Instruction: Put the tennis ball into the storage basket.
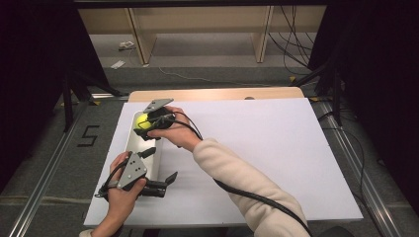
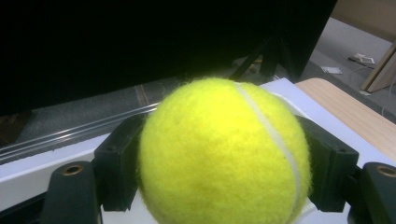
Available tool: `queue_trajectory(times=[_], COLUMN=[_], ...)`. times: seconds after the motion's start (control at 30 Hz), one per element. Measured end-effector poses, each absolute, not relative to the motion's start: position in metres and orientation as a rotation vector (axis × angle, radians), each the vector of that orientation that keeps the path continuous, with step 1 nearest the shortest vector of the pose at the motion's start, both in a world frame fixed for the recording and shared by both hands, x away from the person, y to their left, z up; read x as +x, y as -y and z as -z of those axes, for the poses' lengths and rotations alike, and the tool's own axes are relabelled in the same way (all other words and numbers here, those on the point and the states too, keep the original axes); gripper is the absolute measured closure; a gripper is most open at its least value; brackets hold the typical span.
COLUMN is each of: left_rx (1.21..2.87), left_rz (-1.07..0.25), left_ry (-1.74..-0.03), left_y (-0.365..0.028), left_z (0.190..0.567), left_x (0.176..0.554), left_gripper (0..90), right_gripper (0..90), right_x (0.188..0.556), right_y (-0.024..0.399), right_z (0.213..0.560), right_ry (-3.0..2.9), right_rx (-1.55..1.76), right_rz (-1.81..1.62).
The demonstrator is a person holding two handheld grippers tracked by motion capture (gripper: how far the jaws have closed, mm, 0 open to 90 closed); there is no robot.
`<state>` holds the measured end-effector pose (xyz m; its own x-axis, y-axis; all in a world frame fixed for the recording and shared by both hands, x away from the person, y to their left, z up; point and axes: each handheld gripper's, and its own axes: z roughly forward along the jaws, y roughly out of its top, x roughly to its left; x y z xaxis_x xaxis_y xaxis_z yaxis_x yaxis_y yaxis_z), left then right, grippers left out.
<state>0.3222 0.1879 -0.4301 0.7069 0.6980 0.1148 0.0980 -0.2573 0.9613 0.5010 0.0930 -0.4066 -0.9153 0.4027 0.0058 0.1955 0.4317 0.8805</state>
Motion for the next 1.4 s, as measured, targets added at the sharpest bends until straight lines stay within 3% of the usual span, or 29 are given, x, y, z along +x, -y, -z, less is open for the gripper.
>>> queue_trajectory(times=[1.4], left_rx=[1.766], left_rz=[-0.646], left_ry=[-0.63], left_y=[-0.187], left_z=[0.431], left_x=[0.322], left_gripper=[0.0], right_gripper=[26.2], right_x=[0.504], right_y=[-0.108], right_z=[0.428], right_ry=[-2.584], right_rx=[0.52], right_rz=[-1.434])
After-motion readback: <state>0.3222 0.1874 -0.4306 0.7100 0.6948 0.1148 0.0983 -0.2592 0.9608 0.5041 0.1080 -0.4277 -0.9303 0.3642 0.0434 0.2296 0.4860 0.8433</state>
